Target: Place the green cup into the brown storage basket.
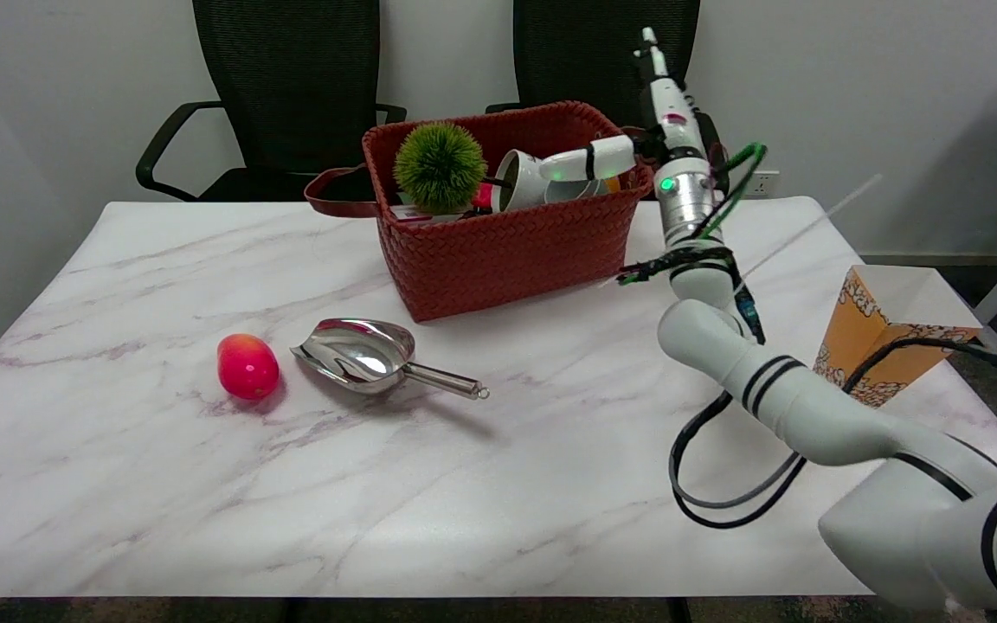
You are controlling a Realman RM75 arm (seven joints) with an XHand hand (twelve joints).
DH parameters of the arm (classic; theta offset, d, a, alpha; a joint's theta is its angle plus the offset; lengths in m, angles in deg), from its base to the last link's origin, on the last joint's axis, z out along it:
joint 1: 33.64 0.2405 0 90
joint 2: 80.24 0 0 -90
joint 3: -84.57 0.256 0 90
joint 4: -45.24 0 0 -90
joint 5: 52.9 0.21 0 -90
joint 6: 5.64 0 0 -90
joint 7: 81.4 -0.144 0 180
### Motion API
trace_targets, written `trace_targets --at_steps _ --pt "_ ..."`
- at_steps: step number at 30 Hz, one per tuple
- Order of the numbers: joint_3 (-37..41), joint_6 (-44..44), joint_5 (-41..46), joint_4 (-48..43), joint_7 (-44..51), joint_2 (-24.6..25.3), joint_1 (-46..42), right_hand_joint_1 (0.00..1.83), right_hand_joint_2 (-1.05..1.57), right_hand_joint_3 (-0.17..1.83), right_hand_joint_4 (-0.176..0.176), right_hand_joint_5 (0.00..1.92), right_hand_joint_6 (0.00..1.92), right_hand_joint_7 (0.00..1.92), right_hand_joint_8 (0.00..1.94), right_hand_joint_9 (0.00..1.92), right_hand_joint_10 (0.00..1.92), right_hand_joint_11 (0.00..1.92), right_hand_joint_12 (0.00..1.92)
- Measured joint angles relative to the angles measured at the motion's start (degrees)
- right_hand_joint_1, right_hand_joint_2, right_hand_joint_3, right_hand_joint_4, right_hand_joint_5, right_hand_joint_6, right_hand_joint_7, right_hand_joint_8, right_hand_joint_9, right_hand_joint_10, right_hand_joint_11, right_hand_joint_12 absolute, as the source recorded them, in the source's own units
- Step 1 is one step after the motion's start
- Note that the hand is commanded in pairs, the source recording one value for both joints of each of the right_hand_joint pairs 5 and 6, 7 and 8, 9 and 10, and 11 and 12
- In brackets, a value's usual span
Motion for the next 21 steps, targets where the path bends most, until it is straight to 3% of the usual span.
trace_targets --at_steps 7,10,21 --pt "3.1 7.3 2.7 -9.2 0.2 -1.8 -7.7 1.02 -0.09 0.22 0.000 0.00 0.00 0.25 0.25 0.31 0.31 0.14 0.14" --pt "4.0 10.4 3.6 -12.5 0.3 -2.3 -10.7 1.04 -0.02 0.38 0.000 0.03 0.03 0.27 0.27 0.33 0.33 0.16 0.16" --pt "4.7 19.3 6.4 -21.6 0.4 -3.3 -20.5 1.04 0.11 0.44 0.000 0.07 0.07 0.30 0.30 0.35 0.35 0.23 0.23"
